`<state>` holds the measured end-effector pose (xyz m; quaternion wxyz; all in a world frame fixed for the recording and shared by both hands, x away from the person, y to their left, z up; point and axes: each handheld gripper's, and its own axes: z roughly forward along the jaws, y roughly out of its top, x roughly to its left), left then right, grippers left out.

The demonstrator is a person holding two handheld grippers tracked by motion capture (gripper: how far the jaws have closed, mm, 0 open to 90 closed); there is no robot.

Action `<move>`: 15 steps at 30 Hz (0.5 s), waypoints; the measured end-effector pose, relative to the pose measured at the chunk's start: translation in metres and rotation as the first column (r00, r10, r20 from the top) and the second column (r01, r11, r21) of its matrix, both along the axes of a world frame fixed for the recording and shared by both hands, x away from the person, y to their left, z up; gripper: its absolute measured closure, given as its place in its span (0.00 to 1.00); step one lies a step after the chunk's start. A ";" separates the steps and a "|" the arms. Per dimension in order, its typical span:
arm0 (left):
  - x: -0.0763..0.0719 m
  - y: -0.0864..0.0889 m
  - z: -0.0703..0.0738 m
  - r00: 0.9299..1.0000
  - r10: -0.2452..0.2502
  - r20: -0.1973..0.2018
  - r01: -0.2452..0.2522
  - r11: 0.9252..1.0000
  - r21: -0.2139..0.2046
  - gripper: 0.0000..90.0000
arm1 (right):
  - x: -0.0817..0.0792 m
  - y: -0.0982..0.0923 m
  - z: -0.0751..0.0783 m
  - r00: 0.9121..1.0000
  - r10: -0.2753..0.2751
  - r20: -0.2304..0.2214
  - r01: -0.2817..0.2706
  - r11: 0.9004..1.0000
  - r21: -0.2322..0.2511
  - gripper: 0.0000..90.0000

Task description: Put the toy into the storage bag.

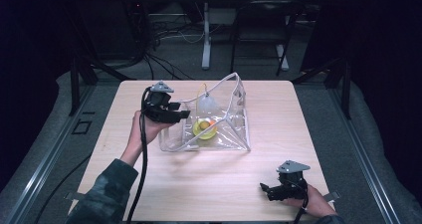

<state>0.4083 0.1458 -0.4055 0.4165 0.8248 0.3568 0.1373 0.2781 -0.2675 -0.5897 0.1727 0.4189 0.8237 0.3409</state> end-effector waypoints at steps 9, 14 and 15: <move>-0.025 0.024 -0.001 0.999 0.040 0.034 -0.041 0.999 0.028 0.26 | 0.000 0.000 0.000 1.000 -0.001 0.001 0.001 1.000 0.000 0.00; -0.035 0.038 -0.006 0.997 0.072 0.034 -0.074 0.996 0.057 0.16 | 0.000 0.000 0.000 1.000 -0.001 0.001 0.001 1.000 0.000 0.00; -0.037 0.041 -0.008 0.997 0.077 0.029 -0.079 0.995 0.056 0.16 | 0.000 0.000 0.000 1.000 -0.001 0.001 0.001 1.000 0.000 0.00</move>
